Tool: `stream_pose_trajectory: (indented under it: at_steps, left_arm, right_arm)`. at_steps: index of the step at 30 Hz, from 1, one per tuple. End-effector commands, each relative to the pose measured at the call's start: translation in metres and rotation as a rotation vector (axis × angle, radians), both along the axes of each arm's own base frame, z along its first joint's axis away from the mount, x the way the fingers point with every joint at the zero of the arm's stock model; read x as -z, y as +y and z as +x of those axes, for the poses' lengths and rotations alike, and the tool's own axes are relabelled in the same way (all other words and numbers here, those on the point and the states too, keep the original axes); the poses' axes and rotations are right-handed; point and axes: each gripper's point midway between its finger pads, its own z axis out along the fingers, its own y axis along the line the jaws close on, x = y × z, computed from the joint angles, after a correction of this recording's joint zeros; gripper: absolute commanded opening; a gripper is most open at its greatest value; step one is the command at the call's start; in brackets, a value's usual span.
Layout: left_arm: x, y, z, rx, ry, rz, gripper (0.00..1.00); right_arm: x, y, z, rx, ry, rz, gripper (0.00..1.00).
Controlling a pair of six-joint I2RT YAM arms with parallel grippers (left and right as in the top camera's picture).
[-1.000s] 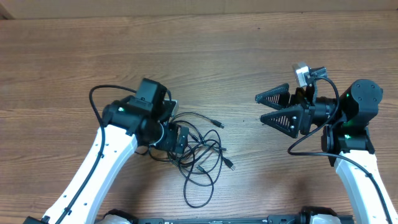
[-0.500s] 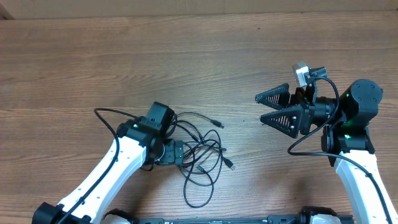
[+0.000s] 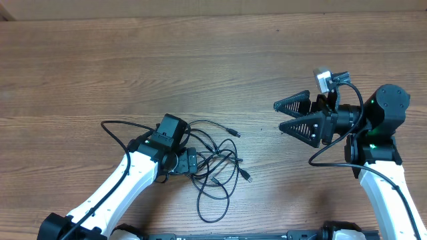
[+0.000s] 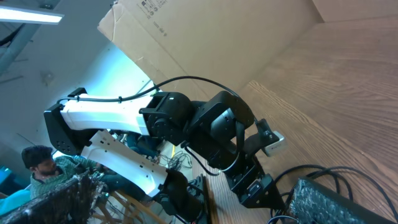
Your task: Untangle cables
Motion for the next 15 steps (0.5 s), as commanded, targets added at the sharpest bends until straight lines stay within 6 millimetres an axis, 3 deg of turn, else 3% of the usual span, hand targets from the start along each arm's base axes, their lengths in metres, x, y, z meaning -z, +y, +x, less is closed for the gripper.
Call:
stream_pose_trajectory:
  at_steps: [1,9,15]
  left_arm:
    - [0.002,0.010,0.001,-0.022,-0.010,0.054,0.95]
    - [0.005,0.014,-0.002,-0.023,0.005,0.078,0.95]
    - [0.028,0.019,-0.006,-0.021,0.083,0.128,0.91]
  right_arm:
    - [-0.007,0.001,-0.006,-0.037,-0.027,-0.002,1.00]
    - [-0.007,0.001,-0.006,-0.037,-0.027,-0.002,1.00]
    - [-0.007,0.001,-0.006,-0.037,-0.027,-0.002,1.00]
